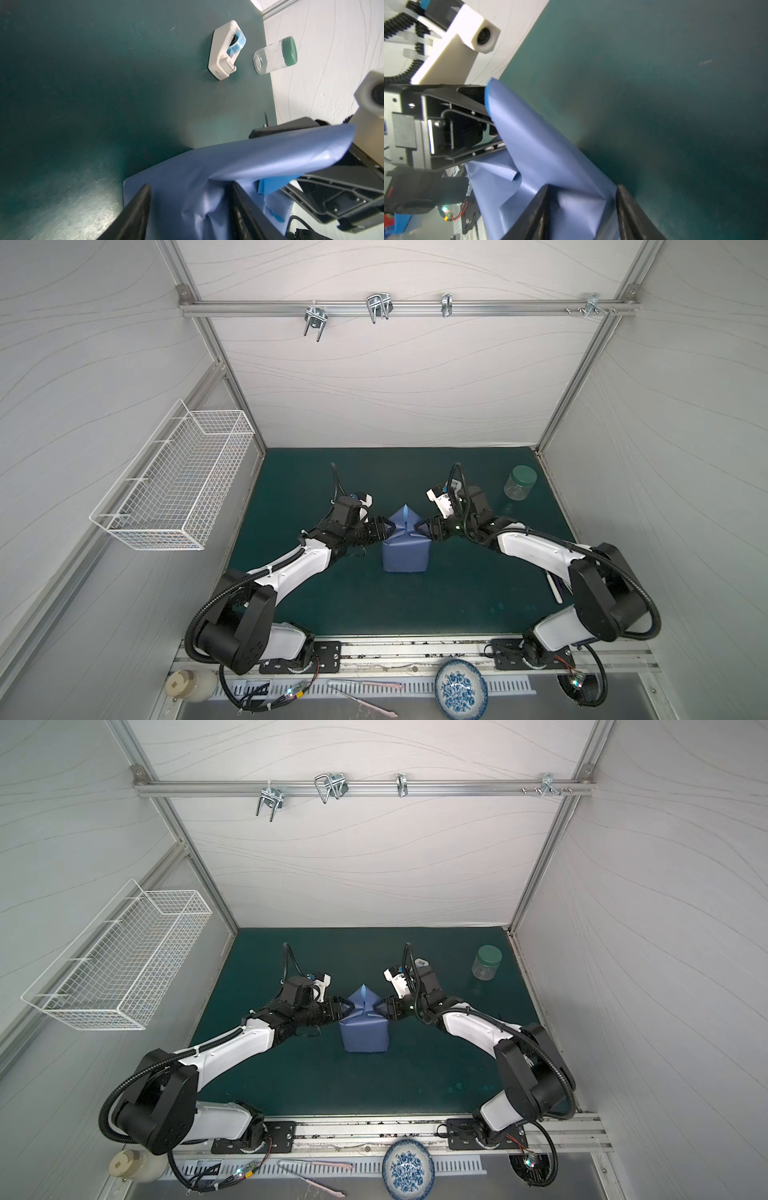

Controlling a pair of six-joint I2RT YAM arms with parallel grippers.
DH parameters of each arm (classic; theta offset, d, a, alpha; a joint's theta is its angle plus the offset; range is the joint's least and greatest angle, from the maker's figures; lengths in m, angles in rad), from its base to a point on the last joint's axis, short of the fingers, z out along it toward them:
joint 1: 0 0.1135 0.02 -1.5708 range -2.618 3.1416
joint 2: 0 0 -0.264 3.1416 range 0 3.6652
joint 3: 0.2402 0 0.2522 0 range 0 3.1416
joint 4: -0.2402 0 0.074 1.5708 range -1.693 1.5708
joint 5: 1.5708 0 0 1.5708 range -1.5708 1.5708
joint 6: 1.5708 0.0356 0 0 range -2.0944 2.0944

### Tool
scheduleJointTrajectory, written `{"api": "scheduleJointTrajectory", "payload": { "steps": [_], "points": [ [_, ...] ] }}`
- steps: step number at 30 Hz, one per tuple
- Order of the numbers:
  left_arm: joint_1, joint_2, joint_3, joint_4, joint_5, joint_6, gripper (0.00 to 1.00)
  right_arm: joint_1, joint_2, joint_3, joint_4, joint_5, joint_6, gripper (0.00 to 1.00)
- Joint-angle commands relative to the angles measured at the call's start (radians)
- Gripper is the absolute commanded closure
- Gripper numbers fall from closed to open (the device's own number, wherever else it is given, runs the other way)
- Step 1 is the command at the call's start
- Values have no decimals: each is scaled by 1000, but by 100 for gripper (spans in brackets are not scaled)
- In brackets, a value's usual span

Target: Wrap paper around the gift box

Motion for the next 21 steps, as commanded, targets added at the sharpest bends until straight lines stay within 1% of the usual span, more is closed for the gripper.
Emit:
{"api": "scheduleJointTrajectory", "payload": {
  "steps": [1, 4, 6, 9, 11, 14, 15, 17, 18, 19, 21],
  "points": [
    [-6, -6, -4, -82, -11, 50, 38, -10, 49, 45, 14, -116, -129, 50],
    [-6, -5, 2, -83, -9, 54, 38, -16, 68, 76, 23, -181, -167, 55],
    [-5, -6, 7, -87, -10, 57, 38, -16, 82, 104, -8, -219, -200, 59],
    [-5, -12, 15, -93, -10, 60, 38, -18, 100, 127, -28, -272, -226, 60],
    [-5, -15, 18, -100, -12, 66, 38, -17, 111, 142, -41, -304, -243, 60],
    [-5, -17, 18, -105, -14, 70, 38, -15, 134, 183, -87, -333, -289, 53],
    [-6, -15, 18, -107, -13, 70, 38, -15, 143, 202, -117, -331, -312, 50],
    [-5, -14, 18, -108, -13, 72, 38, -15, 160, 240, -182, -313, -356, 48],
    [-6, -13, 16, -111, -12, 73, 38, -16, 169, 259, -217, -305, -412, 48],
    [-6, -14, 15, -111, -13, 75, 38, -16, 176, 275, -246, -298, -435, 48],
    [-6, -15, 15, -112, -17, 73, 38, -16, 190, 298, -287, -292, -468, 51]
  ]
}}
